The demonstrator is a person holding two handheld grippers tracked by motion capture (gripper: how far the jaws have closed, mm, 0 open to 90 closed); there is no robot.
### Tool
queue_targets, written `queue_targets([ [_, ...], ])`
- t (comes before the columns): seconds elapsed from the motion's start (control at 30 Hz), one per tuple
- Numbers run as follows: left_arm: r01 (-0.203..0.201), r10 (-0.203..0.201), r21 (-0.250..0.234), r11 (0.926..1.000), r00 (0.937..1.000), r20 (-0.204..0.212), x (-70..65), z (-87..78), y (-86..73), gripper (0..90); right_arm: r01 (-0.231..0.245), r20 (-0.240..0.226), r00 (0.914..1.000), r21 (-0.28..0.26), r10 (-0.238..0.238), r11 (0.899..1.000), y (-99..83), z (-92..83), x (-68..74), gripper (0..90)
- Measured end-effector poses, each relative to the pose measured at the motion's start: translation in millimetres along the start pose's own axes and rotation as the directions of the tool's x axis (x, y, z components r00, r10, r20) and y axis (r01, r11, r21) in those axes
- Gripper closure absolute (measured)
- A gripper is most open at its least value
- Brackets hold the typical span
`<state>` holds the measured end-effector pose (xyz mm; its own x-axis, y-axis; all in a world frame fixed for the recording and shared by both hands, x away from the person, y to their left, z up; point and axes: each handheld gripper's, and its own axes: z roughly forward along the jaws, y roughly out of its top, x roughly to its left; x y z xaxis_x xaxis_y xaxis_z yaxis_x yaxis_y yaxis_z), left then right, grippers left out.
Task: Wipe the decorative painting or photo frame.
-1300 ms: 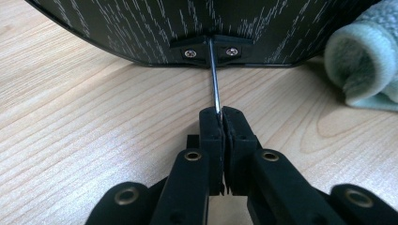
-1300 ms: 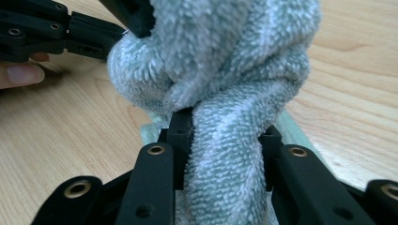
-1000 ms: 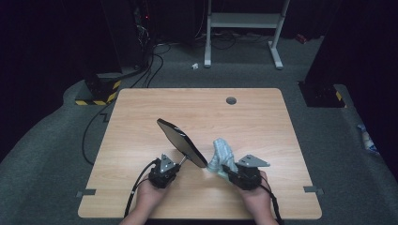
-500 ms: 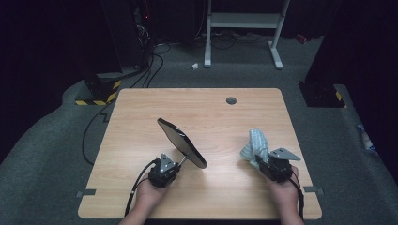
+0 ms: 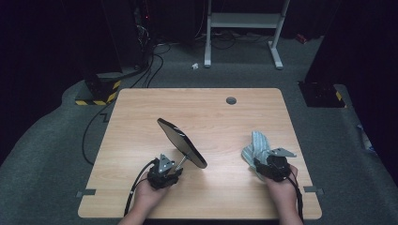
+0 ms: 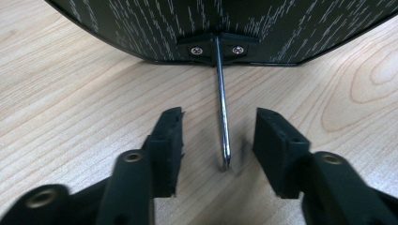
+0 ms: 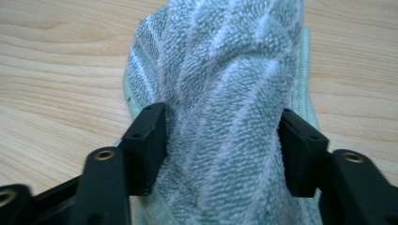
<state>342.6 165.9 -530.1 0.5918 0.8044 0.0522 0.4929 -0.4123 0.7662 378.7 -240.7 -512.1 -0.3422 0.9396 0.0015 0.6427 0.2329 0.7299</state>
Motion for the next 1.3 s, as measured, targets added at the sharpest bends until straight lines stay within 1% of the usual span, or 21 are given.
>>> queue_targets([
  [0.03, 0.011, -0.011, -0.002, 0.9999, 0.9999, 0.007, 0.0, -0.1, -0.5, 49.1, 0.02, 0.0, 0.9998, -0.009, -0.02, 1.0, 0.1, -1.9, 3.3, 35.3],
  [0.1, 0.014, -0.014, -0.001, 0.9999, 0.9999, 0.01, 0.0, -0.1, -0.7, 47.6, 0.025, -0.002, 0.9997, -0.012, -0.025, 1.0, 0.7, -3.0, 4.9, 33.6],
  [0.17, 0.018, -0.018, 0.002, 0.9998, 0.9997, 0.017, 0.9, -0.1, -0.7, 46.1, 0.036, -0.006, 0.9993, -0.043, -0.037, 0.998, 4.5, -8.6, 7.6, 30.4],
  [0.23, 0.019, -0.019, 0.004, 0.9998, 0.9997, 0.016, 1.0, 0.0, -0.7, 42.9, 0.037, -0.01, 0.9992, -0.054, -0.038, 0.998, 5.7, -11.4, 8.4, 30.0],
  [0.27, 0.017, -0.017, 0.008, 0.9998, 0.9998, 0.013, 0.8, -0.2, -0.8, 41.8, 0.034, -0.02, 0.9992, -0.079, -0.035, 0.996, 8.0, -18.0, 10.8, 29.6],
  [0.4, 0.024, -0.024, 0.009, 0.9997, 0.9997, 0.011, 1.5, -0.4, -1.0, 40.8, 0.033, -0.028, 0.9989, -0.117, -0.037, 0.993, 11.9, -28.7, 13.5, 29.6],
  [0.43, 0.025, -0.025, 0.01, 0.9996, 0.9996, 0.013, 1.7, -0.5, -1.1, 40.7, 0.034, -0.039, 0.9984, -0.142, -0.04, 0.989, 13.6, -34.9, 15.9, 29.9],
  [0.5, 0.032, -0.032, 0.016, 0.9994, 0.9993, 0.02, 3.0, -1.3, -1.7, 41.2, 0.03, -0.05, 0.998, -0.151, -0.038, 0.988, 13.9, -37.2, 17.5, 30.3],
  [0.57, 0.042, -0.042, 0.016, 0.999, 0.9989, 0.023, 4.4, -1.6, -2.2, 42.4, 0.018, -0.09, 0.9954, -0.164, -0.033, 0.986, 13.1, -39.6, 22.4, 30.3],
  [0.6, 0.042, -0.042, 0.016, 0.999, 0.9989, 0.023, 4.4, -1.7, -2.3, 42.4, 0.026, -0.095, 0.9946, -0.169, -0.043, 0.985, 12.7, -40.1, 24.1, 30.1],
  [0.7, 0.041, -0.042, 0.012, 0.9991, 0.9988, 0.027, 4.5, -2.2, -2.8, 43.7, 0.025, -0.112, 0.9927, -0.17, -0.045, 0.985, 12.3, -41.7, 28.0, 29.2],
  [0.8, 0.049, -0.049, 0.004, 0.9988, 0.9988, 0.004, 7.4, -5.0, -5.4, 50.1, 0.043, -0.151, 0.9861, -0.164, -0.068, 0.986, 9.1, -45.0, 40.0, 32.8],
  [0.83, 0.049, -0.049, 0.004, 0.9988, 0.9988, 0.004, 7.4, -5.0, -5.4, 51.1, 0.043, -0.151, 0.9861, -0.164, -0.068, 0.986, 9.1, -45.0, 40.0, 32.8],
  [0.87, 0.053, -0.053, 0.004, 0.9986, 0.9986, 0.0, 10.2, -5.7, -6.1, 52.1, 0.064, -0.16, 0.9831, -0.162, -0.09, 0.985, 6.7, -44.4, 47.1, 32.8],
  [0.9, 0.053, -0.053, 0.004, 0.9986, 0.9986, 0.0, 10.2, -5.7, -6.1, 53.2, 0.067, -0.167, 0.9817, -0.155, -0.093, 0.986, 5.7, -43.5, 49.9, 32.5],
  [0.93, 0.048, -0.048, 0.004, 0.9988, 0.9988, -0.009, 12.0, -6.2, -6.4, 53.2, 0.067, -0.167, 0.9817, -0.155, -0.093, 0.986, 5.7, -43.5, 49.9, 32.5],
  [0.97, 0.058, -0.058, 0.002, 0.9983, 0.9983, -0.001, 13.2, -6.0, -6.6, 53.6, 0.069, -0.17, 0.981, -0.15, -0.094, 0.986, 4.5, -42.7, 52.1, 31.4],
  [1.07, 0.058, -0.058, 0.003, 0.9983, 0.9983, -0.007, 13.2, -7.1, -7.3, 59.9, 0.086, -0.158, 0.9817, -0.128, -0.106, 0.988, -6.0, -38.2, 63.3, 28.1],
  [1.1, 0.059, -0.059, 0.003, 0.9983, 0.9982, -0.01, 13.2, -7.2, -7.3, 59.9, 0.086, -0.158, 0.9817, -0.128, -0.106, 0.988, -6.0, -38.2, 63.3, 28.1],
  [1.2, 0.066, -0.066, 0.003, 0.9978, 0.9978, -0.009, 14.4, -7.5, -7.7, 60.5, 0.129, -0.174, 0.9741, -0.1, -0.145, 0.987, -11.6, -30.5, 75.9, 28.7],
  [1.3, 0.063, -0.063, 0.002, 0.998, 0.998, -0.008, 15.1, -7.6, -8.0, 60.5, 0.13, -0.183, 0.9723, -0.094, -0.145, 0.987, -11.7, -26.6, 80.3, 28.8],
])
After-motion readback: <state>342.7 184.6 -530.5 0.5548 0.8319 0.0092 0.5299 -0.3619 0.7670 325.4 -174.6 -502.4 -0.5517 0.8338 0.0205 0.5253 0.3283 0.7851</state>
